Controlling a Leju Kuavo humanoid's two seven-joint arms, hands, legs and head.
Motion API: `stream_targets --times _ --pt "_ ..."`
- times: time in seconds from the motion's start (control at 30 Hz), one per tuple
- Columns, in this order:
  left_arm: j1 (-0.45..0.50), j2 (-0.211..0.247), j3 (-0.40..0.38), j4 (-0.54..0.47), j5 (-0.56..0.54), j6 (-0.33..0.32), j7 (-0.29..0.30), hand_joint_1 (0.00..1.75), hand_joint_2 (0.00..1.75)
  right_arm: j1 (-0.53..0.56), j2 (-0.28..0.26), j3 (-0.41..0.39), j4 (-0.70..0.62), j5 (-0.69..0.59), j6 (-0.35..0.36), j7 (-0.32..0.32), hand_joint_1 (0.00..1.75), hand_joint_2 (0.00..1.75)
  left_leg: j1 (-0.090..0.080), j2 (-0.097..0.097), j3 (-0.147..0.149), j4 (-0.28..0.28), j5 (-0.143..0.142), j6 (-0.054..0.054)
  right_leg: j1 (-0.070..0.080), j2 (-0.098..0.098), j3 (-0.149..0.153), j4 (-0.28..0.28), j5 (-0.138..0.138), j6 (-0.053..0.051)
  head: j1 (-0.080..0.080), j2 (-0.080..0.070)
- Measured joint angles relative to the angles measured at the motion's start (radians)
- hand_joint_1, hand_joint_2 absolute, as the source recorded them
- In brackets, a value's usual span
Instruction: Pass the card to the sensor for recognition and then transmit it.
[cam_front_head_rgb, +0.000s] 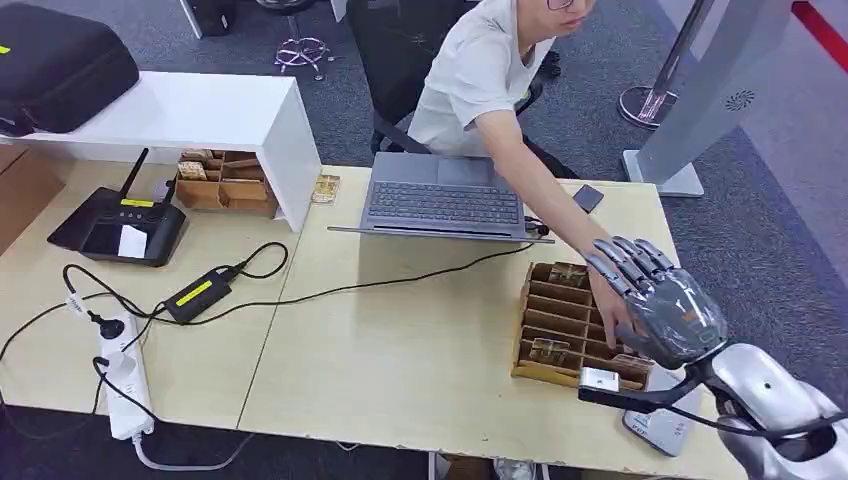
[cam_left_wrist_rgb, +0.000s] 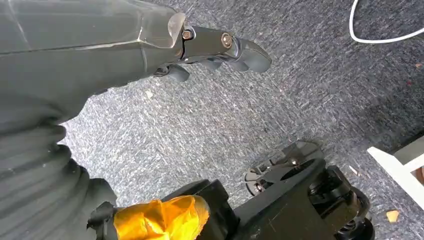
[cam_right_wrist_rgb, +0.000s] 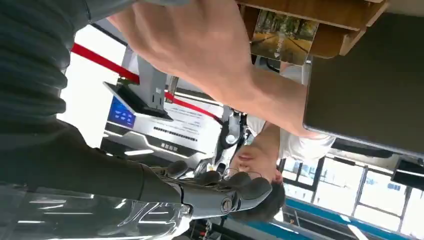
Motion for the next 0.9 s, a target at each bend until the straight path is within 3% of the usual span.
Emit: stream_targets --times 0.9 --pt "-0.002 0.0 0.0 0.0 -0.008 -0.006 0.006 0.0 1.75 0.001 0.024 0.002 0.012 0.009 -0.013 0.0 0.0 1.75 0.0 0.0 0.0 0.0 0.0 0.0 0.0 0.0 0.0 0.0 0.0 0.0 0.0 0.0"
